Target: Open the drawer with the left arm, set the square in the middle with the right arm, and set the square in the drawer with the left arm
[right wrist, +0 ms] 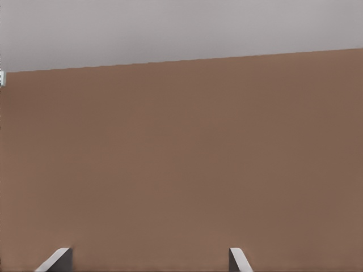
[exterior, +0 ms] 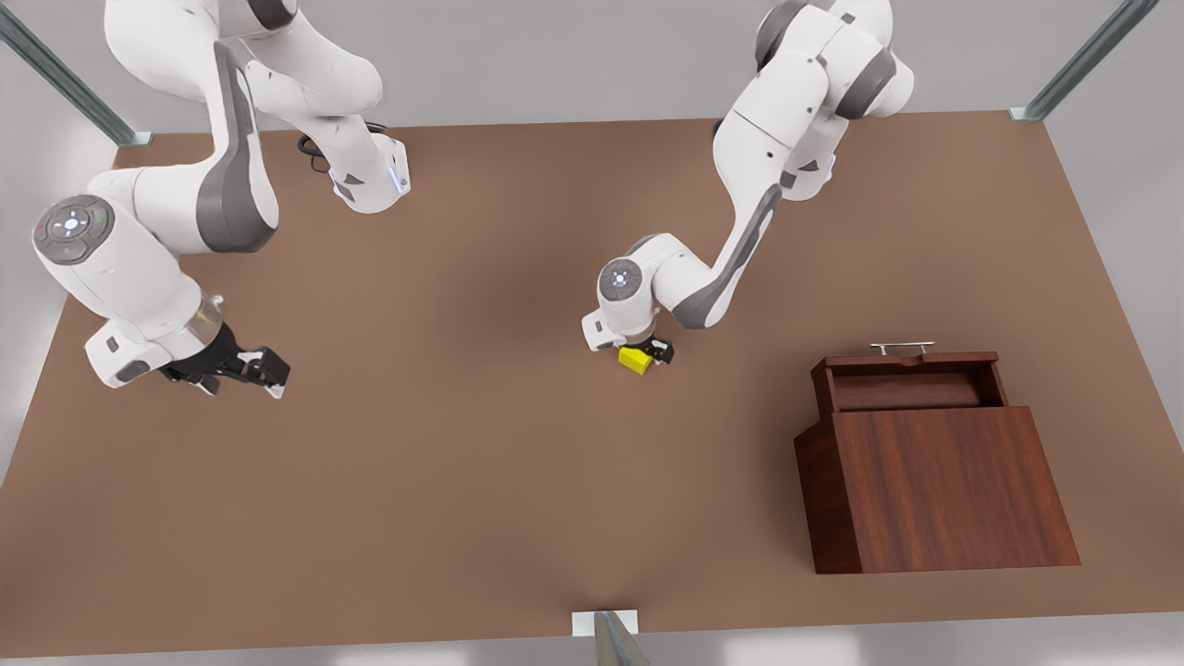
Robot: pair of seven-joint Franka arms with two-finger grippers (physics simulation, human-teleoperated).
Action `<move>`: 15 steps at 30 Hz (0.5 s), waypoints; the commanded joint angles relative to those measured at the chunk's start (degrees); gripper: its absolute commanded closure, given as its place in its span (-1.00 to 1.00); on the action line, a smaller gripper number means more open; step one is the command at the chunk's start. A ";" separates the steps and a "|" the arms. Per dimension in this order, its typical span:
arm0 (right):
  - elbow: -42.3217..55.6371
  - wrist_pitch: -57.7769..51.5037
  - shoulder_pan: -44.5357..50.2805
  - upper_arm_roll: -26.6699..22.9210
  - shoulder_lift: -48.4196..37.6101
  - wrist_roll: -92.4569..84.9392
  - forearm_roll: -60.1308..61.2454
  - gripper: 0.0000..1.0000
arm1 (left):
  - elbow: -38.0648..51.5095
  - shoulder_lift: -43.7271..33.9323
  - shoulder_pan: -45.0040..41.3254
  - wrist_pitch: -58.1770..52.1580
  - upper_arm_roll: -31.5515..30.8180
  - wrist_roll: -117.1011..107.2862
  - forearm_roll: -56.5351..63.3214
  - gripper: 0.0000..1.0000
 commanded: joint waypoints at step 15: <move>1.24 -0.70 -1.44 -0.27 0.64 0.23 0.80 -1.00 | 0.00 3.19 0.00 2.03 0.00 -0.36 0.10 -0.29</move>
